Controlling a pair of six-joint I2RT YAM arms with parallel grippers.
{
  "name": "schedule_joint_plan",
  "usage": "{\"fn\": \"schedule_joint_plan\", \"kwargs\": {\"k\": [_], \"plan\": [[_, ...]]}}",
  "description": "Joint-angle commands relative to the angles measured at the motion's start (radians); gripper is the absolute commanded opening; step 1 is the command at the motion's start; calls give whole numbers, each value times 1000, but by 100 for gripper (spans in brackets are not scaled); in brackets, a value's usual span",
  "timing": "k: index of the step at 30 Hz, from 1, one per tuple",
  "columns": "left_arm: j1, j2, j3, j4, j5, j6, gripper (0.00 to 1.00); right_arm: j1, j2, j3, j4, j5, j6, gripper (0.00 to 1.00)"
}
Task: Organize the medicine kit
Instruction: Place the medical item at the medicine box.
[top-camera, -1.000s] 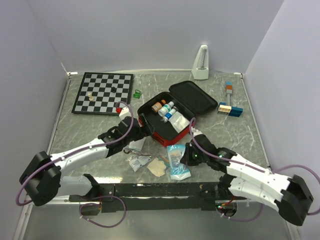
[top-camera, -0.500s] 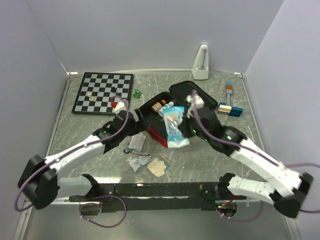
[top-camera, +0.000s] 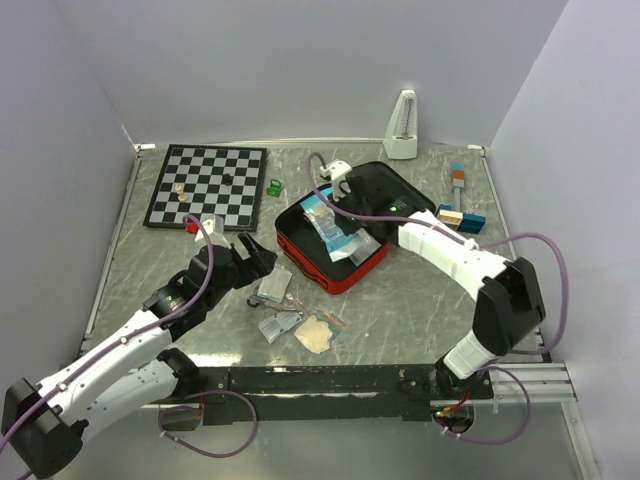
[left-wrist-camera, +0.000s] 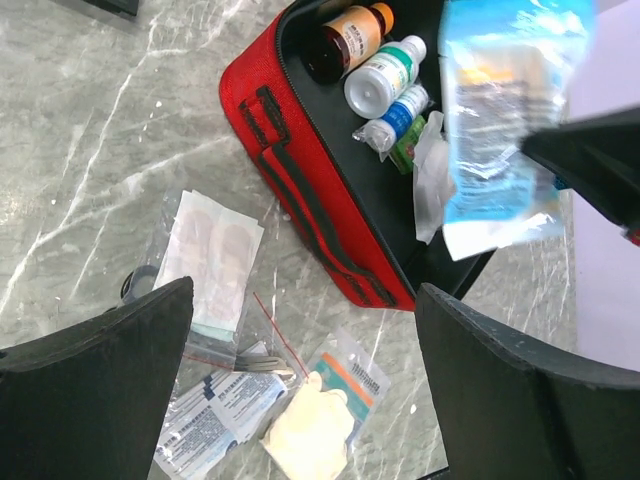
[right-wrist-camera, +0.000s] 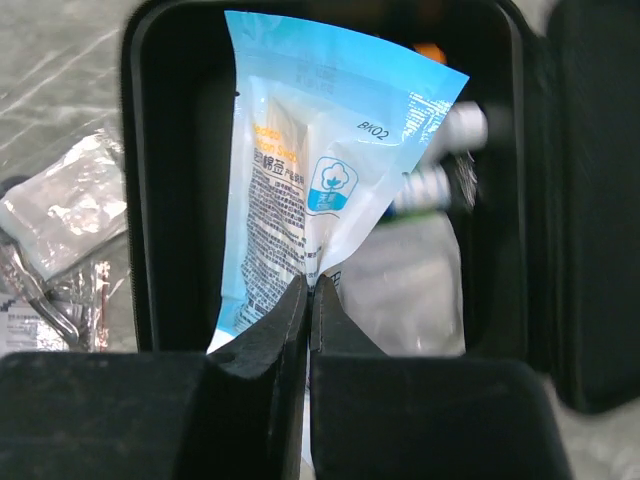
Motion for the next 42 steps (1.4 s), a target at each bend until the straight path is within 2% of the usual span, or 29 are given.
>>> {"fn": "schedule_joint_plan", "kwargs": {"k": [1,8,13,20,22,27,28,29,37,39,42], "plan": [[5,-7,-3,-16,-6,14,96,5,87,83,72,-141,-177,0],[7,-33,-4,-21,-21,52,96,8,219,98,73,-168,-232,0],[7,-14,-10,-8,-9,60,96,22,262,101,82,-265,-223,0],[7,-6,-29,10,8,52,96,36,366,208,-15,-305,-209,0],[8,-7,-30,8,7,55,96,36,389,235,-44,-326,-199,11],[8,-9,-33,8,10,54,96,36,403,248,-55,-327,-156,30],[8,-9,-35,10,11,52,96,36,400,250,-58,-316,-140,42],[8,-7,-35,8,13,51,96,36,400,258,-69,-310,-133,48],[7,-17,-38,-1,4,46,96,38,250,215,-17,-202,-67,63],[7,-20,-34,-5,1,47,96,36,201,207,-10,-166,-47,70],[7,-21,-35,-10,11,52,96,36,116,193,3,-107,-7,72]]}}
